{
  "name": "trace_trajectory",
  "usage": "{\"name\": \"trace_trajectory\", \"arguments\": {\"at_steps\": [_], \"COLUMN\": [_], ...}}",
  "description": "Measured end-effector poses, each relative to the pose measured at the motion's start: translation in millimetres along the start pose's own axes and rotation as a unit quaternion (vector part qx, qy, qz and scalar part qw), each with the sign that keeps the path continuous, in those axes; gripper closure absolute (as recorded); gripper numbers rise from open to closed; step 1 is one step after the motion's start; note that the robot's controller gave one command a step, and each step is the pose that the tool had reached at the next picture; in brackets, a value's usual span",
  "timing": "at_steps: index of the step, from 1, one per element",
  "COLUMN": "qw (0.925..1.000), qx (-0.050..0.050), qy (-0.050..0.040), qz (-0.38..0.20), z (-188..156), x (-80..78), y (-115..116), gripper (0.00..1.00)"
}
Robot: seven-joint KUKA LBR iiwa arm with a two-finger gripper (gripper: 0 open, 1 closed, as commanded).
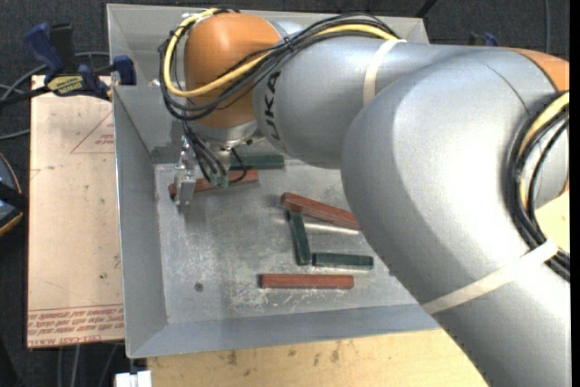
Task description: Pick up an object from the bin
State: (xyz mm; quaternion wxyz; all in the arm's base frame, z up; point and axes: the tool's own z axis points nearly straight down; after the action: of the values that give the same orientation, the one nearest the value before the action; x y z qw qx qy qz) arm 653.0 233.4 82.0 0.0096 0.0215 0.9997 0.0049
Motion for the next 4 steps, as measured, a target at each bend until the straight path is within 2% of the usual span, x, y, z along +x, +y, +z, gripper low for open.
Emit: {"name": "trace_trajectory", "arguments": {"at_steps": [1,2,3,4], "qw": [1.0,0.9999,0.9999,0.9998], "qx": [0.0,0.004,0.003,0.005], "qy": [0.0002,0.0088,0.0065,0.011], "qz": [0.0,0.013,0.013,0.015], "z": [0,-46,-69,-119], "x": [0.1,8.4,4.7,6.4], "y": [0,9,10,7], "gripper": [1.0,1.0,1.0,1.0]}}
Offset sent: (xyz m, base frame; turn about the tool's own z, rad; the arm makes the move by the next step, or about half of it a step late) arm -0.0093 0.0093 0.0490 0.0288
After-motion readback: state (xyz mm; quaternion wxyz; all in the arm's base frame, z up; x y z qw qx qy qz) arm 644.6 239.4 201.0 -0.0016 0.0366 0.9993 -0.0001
